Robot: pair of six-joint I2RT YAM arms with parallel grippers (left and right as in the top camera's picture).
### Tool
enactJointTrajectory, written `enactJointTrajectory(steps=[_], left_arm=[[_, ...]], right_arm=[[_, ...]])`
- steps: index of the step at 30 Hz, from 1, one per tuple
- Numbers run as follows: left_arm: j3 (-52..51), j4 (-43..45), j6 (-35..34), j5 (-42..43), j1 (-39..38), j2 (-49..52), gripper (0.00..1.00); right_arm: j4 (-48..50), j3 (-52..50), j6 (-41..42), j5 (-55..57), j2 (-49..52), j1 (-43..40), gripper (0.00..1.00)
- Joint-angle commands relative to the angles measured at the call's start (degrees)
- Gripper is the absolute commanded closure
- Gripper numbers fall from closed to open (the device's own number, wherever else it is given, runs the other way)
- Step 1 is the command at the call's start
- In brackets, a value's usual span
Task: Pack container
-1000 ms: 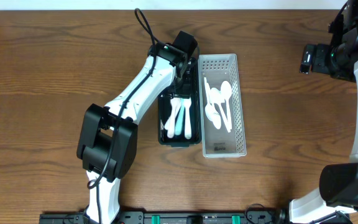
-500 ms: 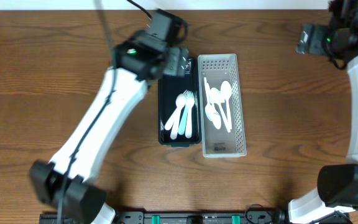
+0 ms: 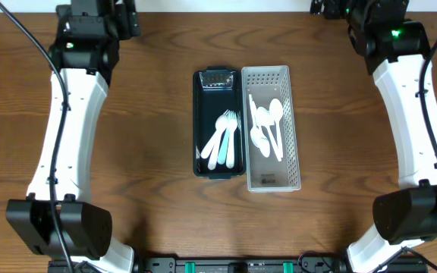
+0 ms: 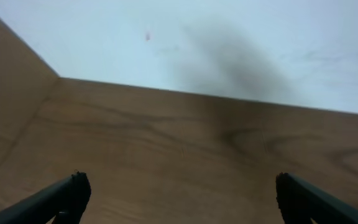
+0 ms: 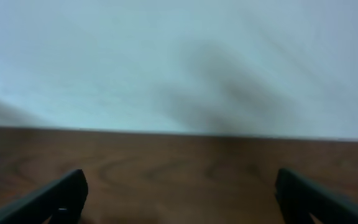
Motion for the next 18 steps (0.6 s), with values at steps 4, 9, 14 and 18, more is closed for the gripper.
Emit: enactJointTrajectory(steps=[4, 9, 14, 18], left_arm=[[-5.5, -2.8, 1.9, 8.5, 1.5, -5.6, 0.02], [-19.4, 1.8, 1.9, 9.0, 1.7, -12.3, 0.02], [-38.0, 13.6, 1.9, 9.0, 1.6, -24.7, 0.02], [-52.6, 22.4, 1.9, 12.0, 0.7, -36.4, 0.02]], right_arm=[[-4.9, -1.6, 4.1, 5.3, -0.2, -4.2, 0.01], [-0.2, -13.9, 5.0, 5.7, -4.1, -6.9, 0.01], [11.4, -34.5, 4.0, 6.0, -13.6, -9.0, 0.01], [22.1, -50.9, 4.0, 6.3, -23.8, -11.0, 0.01]])
